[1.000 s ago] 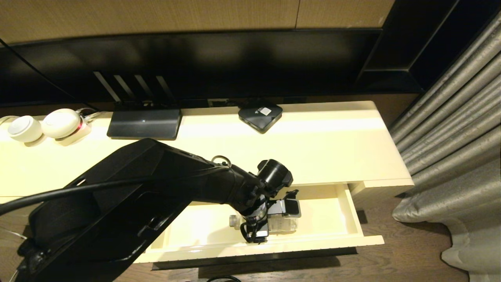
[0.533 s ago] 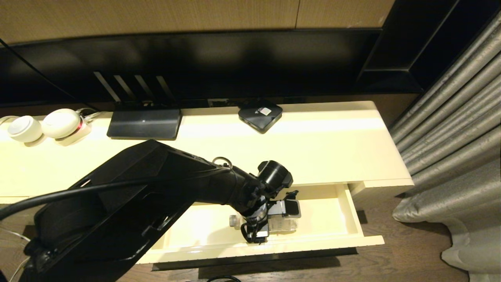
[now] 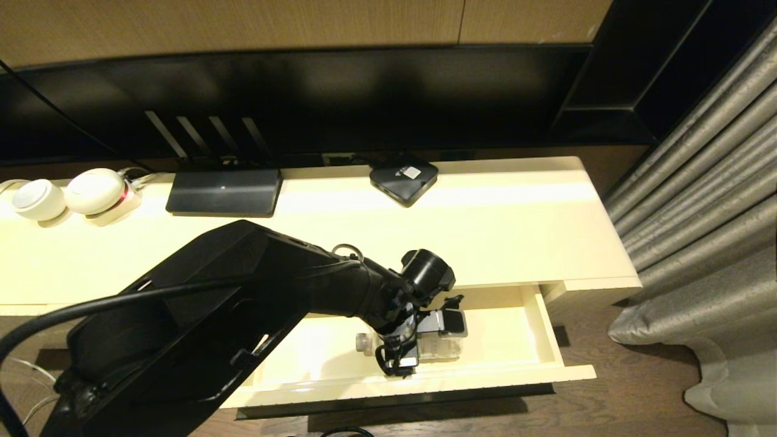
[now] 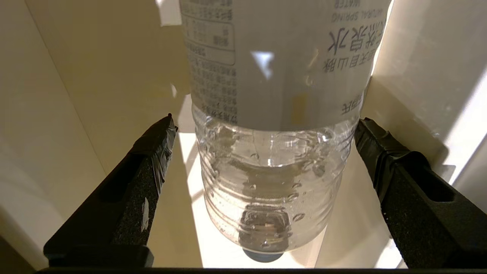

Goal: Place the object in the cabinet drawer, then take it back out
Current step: Take the mineral water out of the drawer and put it on the table

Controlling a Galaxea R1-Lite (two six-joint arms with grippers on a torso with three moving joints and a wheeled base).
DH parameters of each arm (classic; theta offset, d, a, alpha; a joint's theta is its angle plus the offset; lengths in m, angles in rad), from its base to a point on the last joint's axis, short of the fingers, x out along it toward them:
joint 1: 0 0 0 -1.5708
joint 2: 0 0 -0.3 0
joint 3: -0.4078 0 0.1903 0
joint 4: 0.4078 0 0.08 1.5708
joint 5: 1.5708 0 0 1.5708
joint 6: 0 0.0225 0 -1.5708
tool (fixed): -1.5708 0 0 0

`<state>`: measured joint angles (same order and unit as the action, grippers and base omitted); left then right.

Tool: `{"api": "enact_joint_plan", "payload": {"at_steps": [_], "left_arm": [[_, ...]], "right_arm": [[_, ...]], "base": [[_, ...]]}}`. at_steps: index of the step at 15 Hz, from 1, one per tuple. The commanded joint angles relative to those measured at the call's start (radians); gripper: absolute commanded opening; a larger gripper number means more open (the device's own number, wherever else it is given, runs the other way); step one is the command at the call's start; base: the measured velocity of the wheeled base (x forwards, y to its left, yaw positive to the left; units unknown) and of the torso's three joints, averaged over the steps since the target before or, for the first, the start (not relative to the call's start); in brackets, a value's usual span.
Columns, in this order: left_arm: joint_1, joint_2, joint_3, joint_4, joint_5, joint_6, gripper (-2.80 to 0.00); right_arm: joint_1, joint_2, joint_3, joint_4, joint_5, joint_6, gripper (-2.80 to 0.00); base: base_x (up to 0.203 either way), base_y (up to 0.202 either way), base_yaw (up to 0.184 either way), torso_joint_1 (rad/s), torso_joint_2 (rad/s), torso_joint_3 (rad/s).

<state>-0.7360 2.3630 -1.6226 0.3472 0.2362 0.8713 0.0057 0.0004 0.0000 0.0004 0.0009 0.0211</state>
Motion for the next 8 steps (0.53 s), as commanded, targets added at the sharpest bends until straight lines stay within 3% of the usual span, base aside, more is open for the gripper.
{"api": "enact_joint_plan", "payload": {"at_steps": [1,4,5,8], "left_arm": [[0.0,0.012,-0.008,0.001,0.002,0.005,0.0],[0.0,0.019,-0.013,0.003,0.002,0.005,0.0],[0.001,0.02,-0.013,0.003,0.002,0.005,-2.8],[0.0,0.019,-0.013,0.004,0.002,0.003,-2.8]], "right_arm": [[0.0,0.001,0.002,0.0,0.001,0.0,-2.8],[0.0,0.001,0.0,0.0,0.001,0.0,-2.8],[0.0,0.001,0.002,0.0,0.0,0.0,-2.8],[0.0,0.001,0.001,0.0,0.001,0.0,-2.8]], "base": [[0.0,0.0,0.0,0.0,0.0,0.0],[0.0,0.0,0.0,0.0,0.0,0.0],[0.0,0.0,0.0,0.0,0.0,0.0],[0.0,0.0,0.0,0.0,0.0,0.0]]}}
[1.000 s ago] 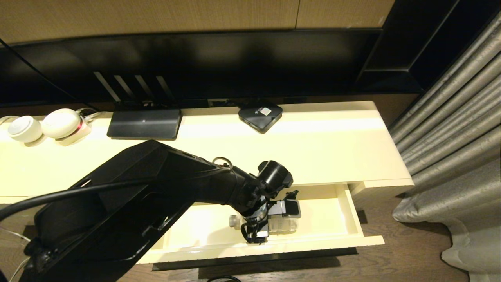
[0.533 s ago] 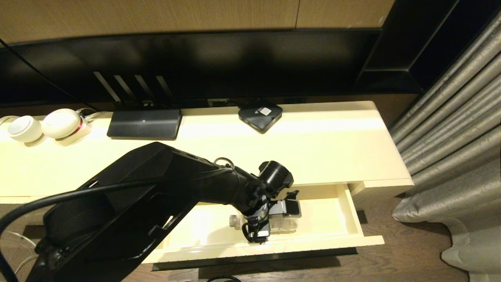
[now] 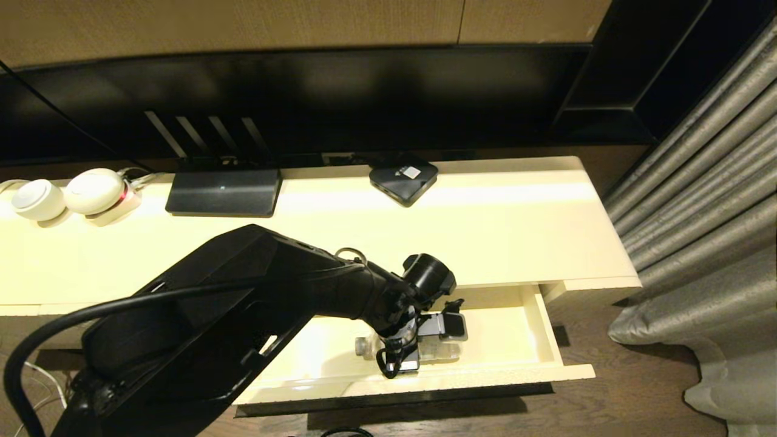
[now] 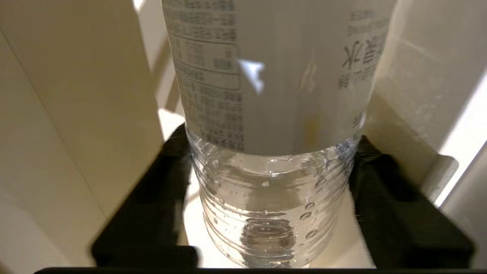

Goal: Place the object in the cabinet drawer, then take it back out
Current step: Take the mineral water out of the drawer and put it on the table

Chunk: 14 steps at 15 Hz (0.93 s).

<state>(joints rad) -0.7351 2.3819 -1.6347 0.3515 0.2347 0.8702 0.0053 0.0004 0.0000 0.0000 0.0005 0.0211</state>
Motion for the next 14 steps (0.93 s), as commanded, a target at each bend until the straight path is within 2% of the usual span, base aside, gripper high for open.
{"api": "enact_joint_plan", "payload": {"at_steps": [1,14], "left_arm": [[0.0,-0.002,-0.001,0.001,0.003,0.003,-2.8],[-0.001,-0.076,0.012,0.012,0.008,0.004,-2.8]], "right_arm": [[0.001,0.001,0.001,0.0,0.001,0.0,-2.8],[0.001,0.001,0.0,0.0,0.001,0.0,-2.8]], "base": [[0.0,0.0,0.0,0.0,0.0,0.0],[0.0,0.0,0.0,0.0,0.0,0.0]]}}
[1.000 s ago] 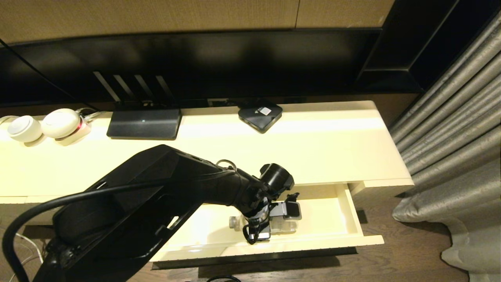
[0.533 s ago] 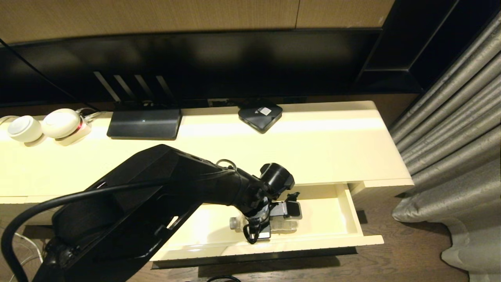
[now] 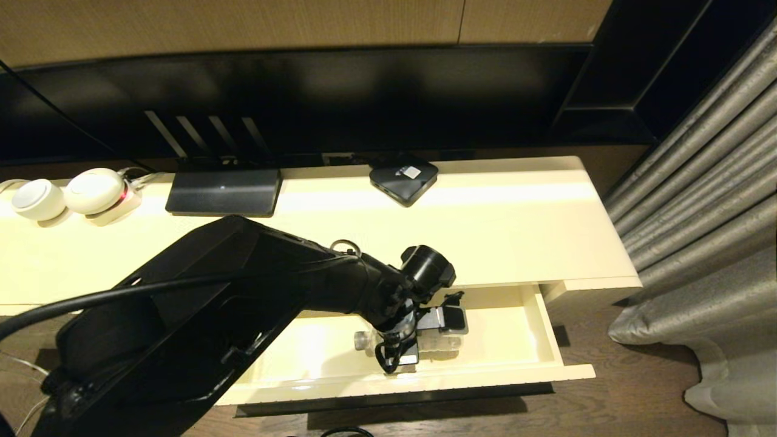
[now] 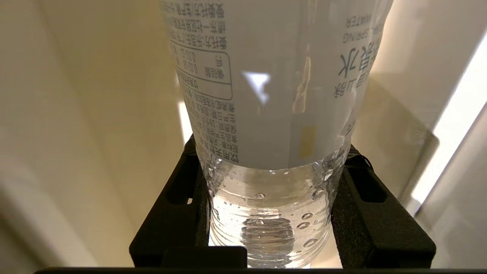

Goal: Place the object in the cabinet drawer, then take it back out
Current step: Take the mineral water out of the drawer and put it on the table

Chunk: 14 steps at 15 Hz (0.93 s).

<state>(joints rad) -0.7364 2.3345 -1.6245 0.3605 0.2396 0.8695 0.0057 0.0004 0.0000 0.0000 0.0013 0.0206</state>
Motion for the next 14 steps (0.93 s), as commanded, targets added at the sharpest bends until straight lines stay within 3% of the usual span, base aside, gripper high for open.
{"api": "enact_joint_plan", "payload": {"at_steps": [1,9,14], "left_arm": [[0.0,-0.033,0.003,0.003,0.004,0.006,-2.8],[-0.011,-0.171,0.057,0.033,0.013,0.01,-2.8],[-0.039,-0.276,0.107,0.054,0.068,0.012,-2.8]], "right_arm": [[0.0,0.001,0.001,0.0,-0.001,0.001,-2.8],[0.0,0.001,0.001,0.0,0.0,0.001,-2.8],[0.0,0.001,0.0,0.0,-0.001,0.001,-2.8]], "base": [[0.0,0.0,0.0,0.0,0.0,0.0],[0.0,0.0,0.0,0.0,0.0,0.0],[0.0,0.0,0.0,0.0,0.0,0.0]]}}
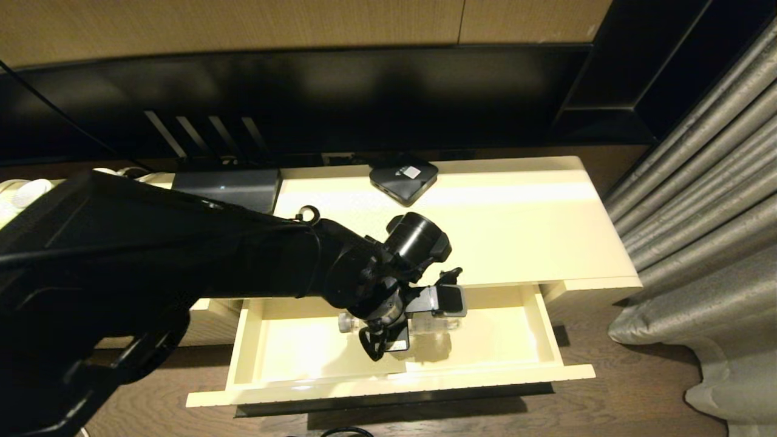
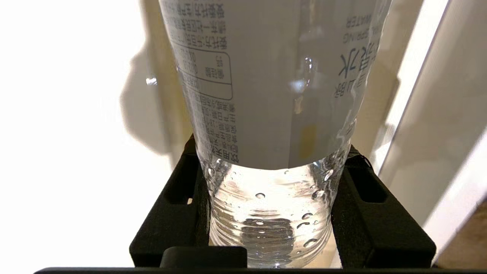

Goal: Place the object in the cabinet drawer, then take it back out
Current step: Take the mineral water out of the drawer and put it on the table

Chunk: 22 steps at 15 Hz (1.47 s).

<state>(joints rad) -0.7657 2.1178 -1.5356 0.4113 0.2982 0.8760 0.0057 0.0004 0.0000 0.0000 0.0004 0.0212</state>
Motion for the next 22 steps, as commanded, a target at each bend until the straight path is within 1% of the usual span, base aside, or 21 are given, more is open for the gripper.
{"api": "enact_joint_plan", "payload": {"at_steps": [1,5,8,10,13,15,18,22], "left_arm": [[-0.015,-0.076,0.029,0.008,0.019,0.006,-2.8],[-0.046,-0.182,0.095,0.035,0.074,0.01,-2.8],[-0.049,-0.256,0.117,0.063,0.139,0.041,-2.8],[-0.037,-0.268,0.115,0.063,0.165,0.049,-2.8],[0.025,-0.246,0.103,0.052,0.182,0.065,-2.8],[0.056,-0.205,0.061,0.04,0.184,0.067,-2.8],[0.104,-0.105,-0.052,-0.023,0.206,0.064,-2.8],[0.156,-0.018,-0.117,-0.098,0.211,0.069,-2.8]], "right_arm": [[0.0,0.001,0.002,0.0,0.001,0.0,-2.8],[0.0,0.001,0.002,0.0,0.001,0.0,-2.8],[0.0,0.001,0.0,0.0,0.0,0.0,-2.8],[0.0,0.001,0.002,0.0,0.001,0.0,-2.8],[0.0,0.001,0.0,0.0,0.001,0.0,-2.8],[0.0,0.001,0.002,0.0,0.001,0.0,-2.8],[0.0,0.001,0.002,0.0,0.001,0.0,-2.8],[0.0,0.001,0.0,0.0,0.001,0.0,-2.8]], "base": [[0.0,0.0,0.0,0.0,0.0,0.0],[0.0,0.0,0.0,0.0,0.0,0.0],[0.0,0.0,0.0,0.0,0.0,0.0],[0.0,0.0,0.0,0.0,0.0,0.0],[0.0,0.0,0.0,0.0,0.0,0.0],[0.0,0.0,0.0,0.0,0.0,0.0],[0.0,0.0,0.0,0.0,0.0,0.0],[0.0,0.0,0.0,0.0,0.0,0.0]]}}
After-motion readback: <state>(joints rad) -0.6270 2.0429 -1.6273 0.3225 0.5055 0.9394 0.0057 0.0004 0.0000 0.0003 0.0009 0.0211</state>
